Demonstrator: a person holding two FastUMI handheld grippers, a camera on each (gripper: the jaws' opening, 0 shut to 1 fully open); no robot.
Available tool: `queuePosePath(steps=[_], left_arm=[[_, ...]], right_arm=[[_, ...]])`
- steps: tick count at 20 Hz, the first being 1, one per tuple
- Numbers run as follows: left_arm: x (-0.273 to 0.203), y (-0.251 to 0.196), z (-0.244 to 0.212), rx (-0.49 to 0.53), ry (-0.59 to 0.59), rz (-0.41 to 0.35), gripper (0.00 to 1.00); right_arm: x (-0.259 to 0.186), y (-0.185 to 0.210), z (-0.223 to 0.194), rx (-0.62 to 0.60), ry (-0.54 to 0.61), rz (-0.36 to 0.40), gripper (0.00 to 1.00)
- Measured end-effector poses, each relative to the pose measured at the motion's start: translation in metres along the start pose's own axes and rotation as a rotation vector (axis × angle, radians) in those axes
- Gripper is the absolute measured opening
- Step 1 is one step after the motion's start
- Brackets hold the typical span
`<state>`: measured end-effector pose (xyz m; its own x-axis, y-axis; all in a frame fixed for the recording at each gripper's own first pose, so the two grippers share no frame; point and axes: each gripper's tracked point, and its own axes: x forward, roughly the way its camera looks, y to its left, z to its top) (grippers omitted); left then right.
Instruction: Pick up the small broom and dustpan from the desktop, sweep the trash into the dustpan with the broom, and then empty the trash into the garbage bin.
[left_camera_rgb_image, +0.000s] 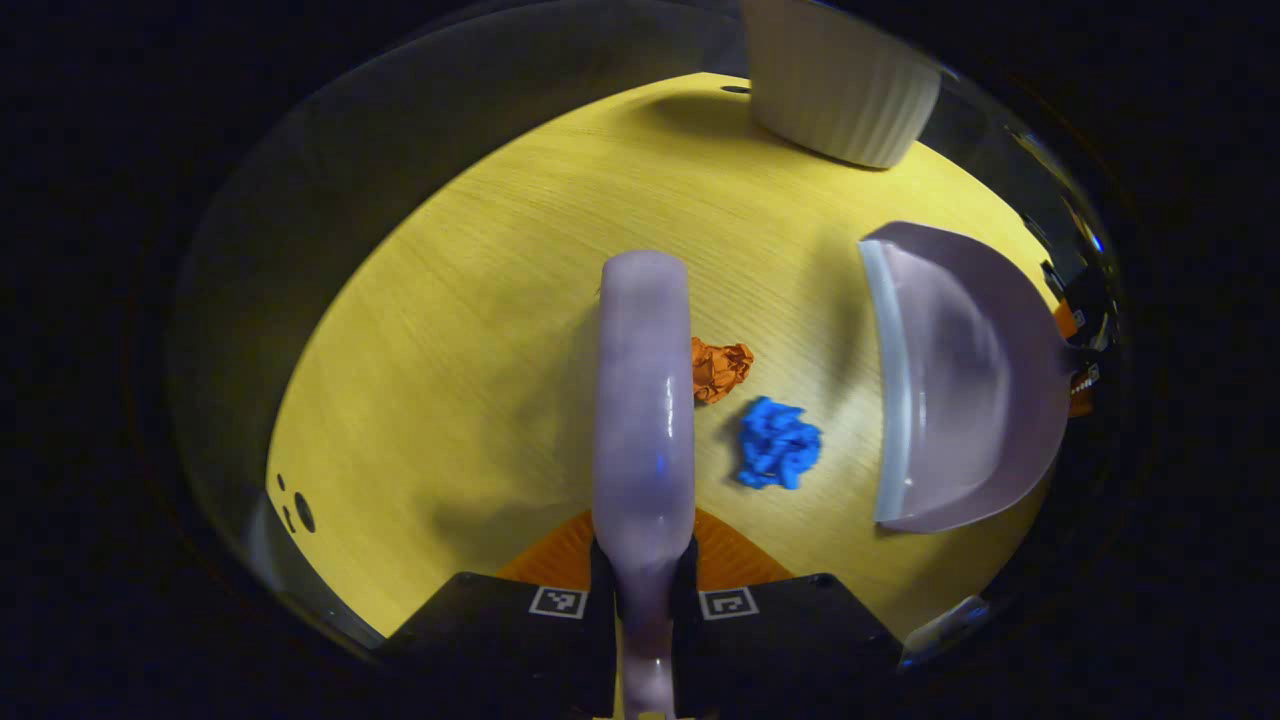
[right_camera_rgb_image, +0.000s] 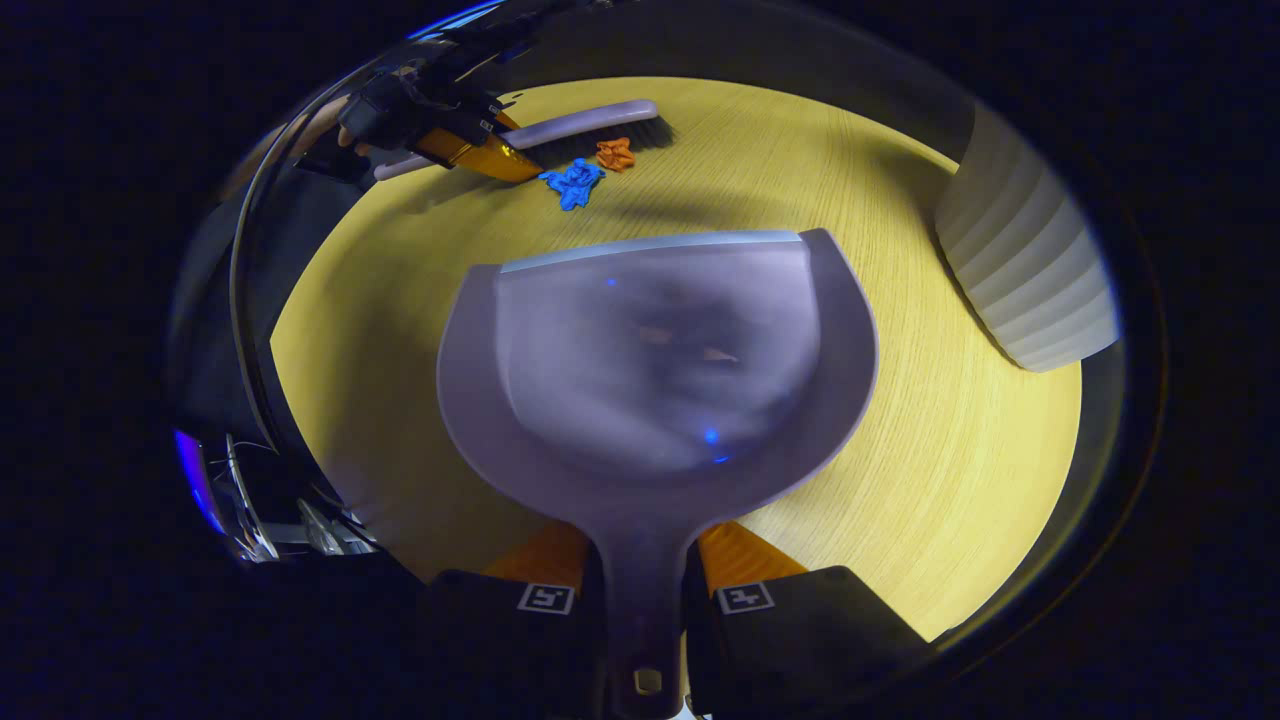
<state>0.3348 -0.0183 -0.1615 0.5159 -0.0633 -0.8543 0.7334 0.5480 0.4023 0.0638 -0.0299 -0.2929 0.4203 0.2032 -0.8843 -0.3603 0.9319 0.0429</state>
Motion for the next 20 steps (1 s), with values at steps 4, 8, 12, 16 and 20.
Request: queuePosePath(steps=[4, 8, 12, 16, 20], left_arm=[[-0.007, -0.052, -0.006, 0.050, 0.040, -0.110, 0.26], [-0.012, -0.127, -0.001, -0.018, 0.053, -0.247, 0.27], [-0.020, -0.172, 0.000, -0.124, 0.046, -0.379, 0.27], [-0.031, -0.188, -0.003, -0.238, -0.018, -0.403, 0.24], [-0.048, -0.192, -0.007, -0.281, -0.096, -0.356, 0.27]], right_arm=[[0.000, 0.004, -0.008, -0.016, -0.011, 0.009, 0.33], [-0.003, 0.005, -0.016, -0.041, -0.029, 0.017, 0.37], [-0.009, 0.006, -0.024, -0.066, -0.048, 0.019, 0.37], [-0.016, 0.008, -0.025, -0.075, -0.075, 0.017, 0.37], [-0.019, 0.008, -0.027, -0.050, -0.113, 0.018, 0.41]])
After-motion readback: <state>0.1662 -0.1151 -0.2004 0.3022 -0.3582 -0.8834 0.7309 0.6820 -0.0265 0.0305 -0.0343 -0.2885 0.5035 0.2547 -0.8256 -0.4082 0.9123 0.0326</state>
